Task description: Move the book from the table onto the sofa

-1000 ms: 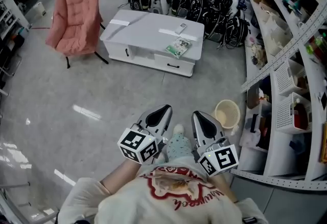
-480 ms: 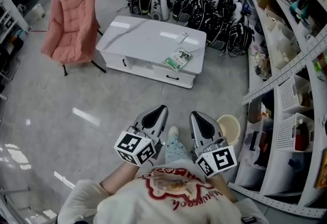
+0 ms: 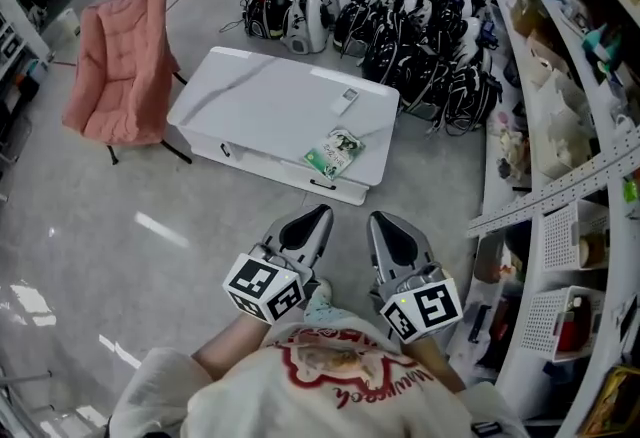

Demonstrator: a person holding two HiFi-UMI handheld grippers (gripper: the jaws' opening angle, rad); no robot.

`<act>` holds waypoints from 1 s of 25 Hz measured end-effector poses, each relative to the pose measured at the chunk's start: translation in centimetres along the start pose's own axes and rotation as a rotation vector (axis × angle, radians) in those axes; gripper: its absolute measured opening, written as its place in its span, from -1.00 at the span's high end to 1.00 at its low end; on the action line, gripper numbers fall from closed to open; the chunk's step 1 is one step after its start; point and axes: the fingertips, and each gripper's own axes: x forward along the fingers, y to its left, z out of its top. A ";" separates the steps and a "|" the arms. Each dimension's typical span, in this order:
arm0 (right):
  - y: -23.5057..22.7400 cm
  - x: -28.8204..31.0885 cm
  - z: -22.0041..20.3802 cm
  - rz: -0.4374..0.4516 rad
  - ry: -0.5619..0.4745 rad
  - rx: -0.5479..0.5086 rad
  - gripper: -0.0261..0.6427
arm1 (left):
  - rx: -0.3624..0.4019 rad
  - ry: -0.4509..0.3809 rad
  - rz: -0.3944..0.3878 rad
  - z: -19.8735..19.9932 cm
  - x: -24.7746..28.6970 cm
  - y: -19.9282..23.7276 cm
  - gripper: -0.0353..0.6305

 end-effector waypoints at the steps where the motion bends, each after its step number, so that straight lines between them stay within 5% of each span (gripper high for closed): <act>1: -0.9 0.7 0.1 0.003 -0.001 0.000 0.93 | 0.000 -0.004 0.006 0.3 1.0 0.5 0.84; 16: -5.9 4.1 -1.0 0.032 0.005 0.040 0.93 | -0.008 0.022 0.052 -0.5 6.6 2.9 0.84; 25: -8.3 7.5 -3.5 0.014 0.048 0.073 0.93 | -0.006 0.069 0.105 -2.0 8.4 8.0 0.84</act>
